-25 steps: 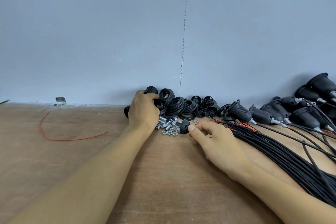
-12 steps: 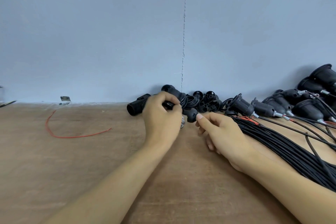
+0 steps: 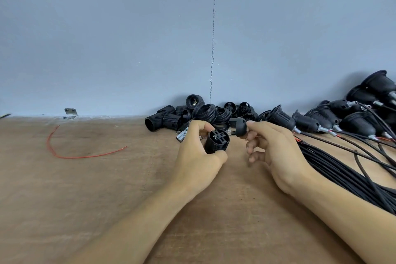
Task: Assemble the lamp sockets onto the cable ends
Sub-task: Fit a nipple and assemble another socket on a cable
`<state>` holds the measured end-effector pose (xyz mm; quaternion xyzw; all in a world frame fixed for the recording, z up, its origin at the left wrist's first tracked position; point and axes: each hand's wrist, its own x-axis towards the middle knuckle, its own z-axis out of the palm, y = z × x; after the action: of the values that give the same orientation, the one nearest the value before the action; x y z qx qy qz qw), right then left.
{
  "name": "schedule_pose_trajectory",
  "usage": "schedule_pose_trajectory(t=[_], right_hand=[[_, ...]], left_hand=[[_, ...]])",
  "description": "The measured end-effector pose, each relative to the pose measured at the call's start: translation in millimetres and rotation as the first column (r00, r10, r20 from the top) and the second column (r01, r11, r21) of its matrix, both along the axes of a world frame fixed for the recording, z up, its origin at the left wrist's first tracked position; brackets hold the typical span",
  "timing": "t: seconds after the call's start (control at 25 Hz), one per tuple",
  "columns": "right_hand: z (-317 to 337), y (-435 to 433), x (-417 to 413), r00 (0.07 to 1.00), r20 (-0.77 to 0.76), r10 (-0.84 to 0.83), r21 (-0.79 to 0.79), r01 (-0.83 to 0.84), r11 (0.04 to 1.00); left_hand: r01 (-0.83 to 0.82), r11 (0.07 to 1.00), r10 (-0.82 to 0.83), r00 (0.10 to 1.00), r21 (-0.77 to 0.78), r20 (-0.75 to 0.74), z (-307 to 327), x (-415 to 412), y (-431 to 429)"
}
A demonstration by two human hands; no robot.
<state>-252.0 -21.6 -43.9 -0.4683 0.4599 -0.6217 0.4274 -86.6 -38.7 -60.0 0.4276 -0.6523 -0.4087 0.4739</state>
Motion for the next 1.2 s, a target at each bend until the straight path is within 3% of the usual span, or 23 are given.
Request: schedule_pose_trajectory(t=[0.24, 0.4, 0.88, 1.08, 1.2], right_hand=[[2, 0, -4, 0.989, -0.144, 0.03, -0.081, -0.042, 0.996], [-1, 1, -4, 0.972, -0.234, 0.005, -0.084, -0.025, 0.996], [-3, 0, -4, 0.952, -0.303, 0.033, 0.037, -0.023, 0.999], [-4, -4, -8, 0.94, -0.334, -0.071, 0.088, 0.106, 0.99], [-2, -7, -6, 0.986, -0.119, -0.121, 0.155, 0.138, 0.978]], left_hand=[[0.036, 0.997, -0.029, 0.995, -0.073, 0.092, -2, 1, 5], [0.088, 0.996, -0.085, 0.99, -0.02, 0.112, 1, 1, 7], [0.169, 0.98, -0.166, 0.985, 0.102, -0.038, 4, 3, 2], [0.068, 0.996, -0.053, 0.976, -0.064, 0.213, 0, 3, 3], [0.013, 0.973, 0.079, 0.919, -0.229, 0.386, -7, 2, 0]])
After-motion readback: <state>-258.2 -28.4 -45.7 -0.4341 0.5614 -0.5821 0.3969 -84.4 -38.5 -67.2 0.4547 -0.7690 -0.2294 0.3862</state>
